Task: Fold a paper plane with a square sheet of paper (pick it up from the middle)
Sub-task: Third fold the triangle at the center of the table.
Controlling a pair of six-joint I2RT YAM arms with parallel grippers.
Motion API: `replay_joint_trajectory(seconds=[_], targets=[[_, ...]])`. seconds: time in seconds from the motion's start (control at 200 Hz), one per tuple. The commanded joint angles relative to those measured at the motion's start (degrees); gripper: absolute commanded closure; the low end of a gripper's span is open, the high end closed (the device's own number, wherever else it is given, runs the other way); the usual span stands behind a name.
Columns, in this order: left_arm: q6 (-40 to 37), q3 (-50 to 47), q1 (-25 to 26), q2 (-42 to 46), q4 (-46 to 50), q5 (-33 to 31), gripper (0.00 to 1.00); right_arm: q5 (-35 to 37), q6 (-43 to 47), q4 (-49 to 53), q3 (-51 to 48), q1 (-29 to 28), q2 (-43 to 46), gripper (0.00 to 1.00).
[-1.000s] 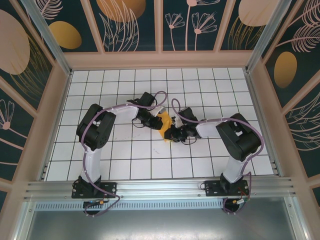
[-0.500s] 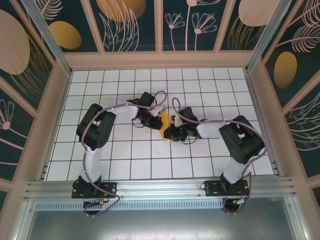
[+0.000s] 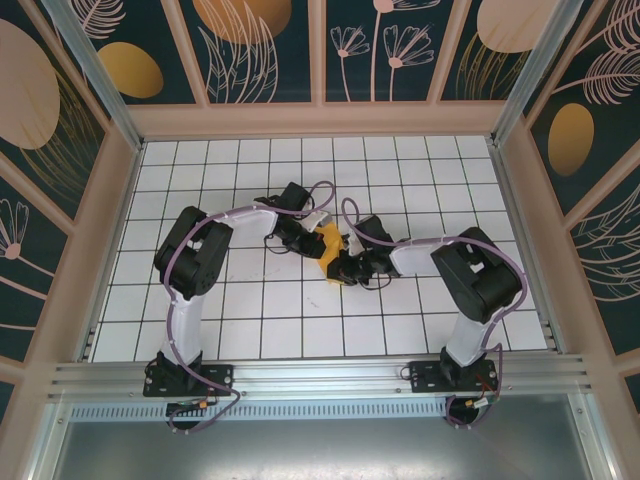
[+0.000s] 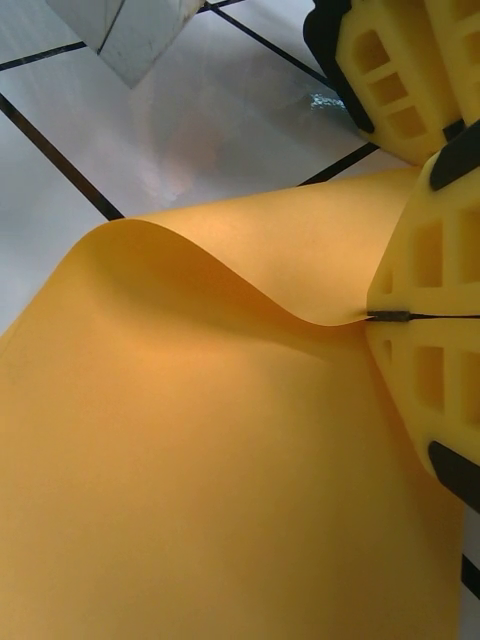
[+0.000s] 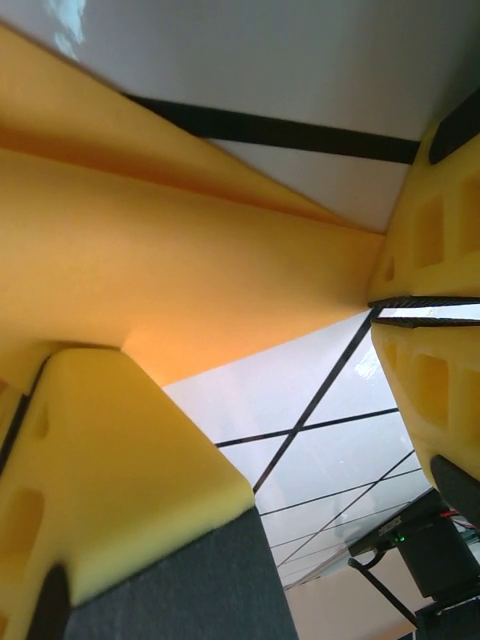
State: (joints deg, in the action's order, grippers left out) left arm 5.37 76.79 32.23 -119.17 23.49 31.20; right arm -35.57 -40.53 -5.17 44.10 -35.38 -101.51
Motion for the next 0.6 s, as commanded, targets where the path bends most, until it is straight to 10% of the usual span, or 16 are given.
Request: replay_joint_trajectory(seconds=[0.0, 0.595], targets=[[-2.7, 0.7, -0.8, -2.7, 1.8, -5.5, 0.93, 0.0, -0.2, 0.4, 0.6, -0.6, -1.4, 0.84], [-3.1, 1.2, -1.0, -4.0, 2.4, -6.3, 0.94, 0.2, -0.6, -0.9, 3.9, 3.7, 6.1, 0.86]])
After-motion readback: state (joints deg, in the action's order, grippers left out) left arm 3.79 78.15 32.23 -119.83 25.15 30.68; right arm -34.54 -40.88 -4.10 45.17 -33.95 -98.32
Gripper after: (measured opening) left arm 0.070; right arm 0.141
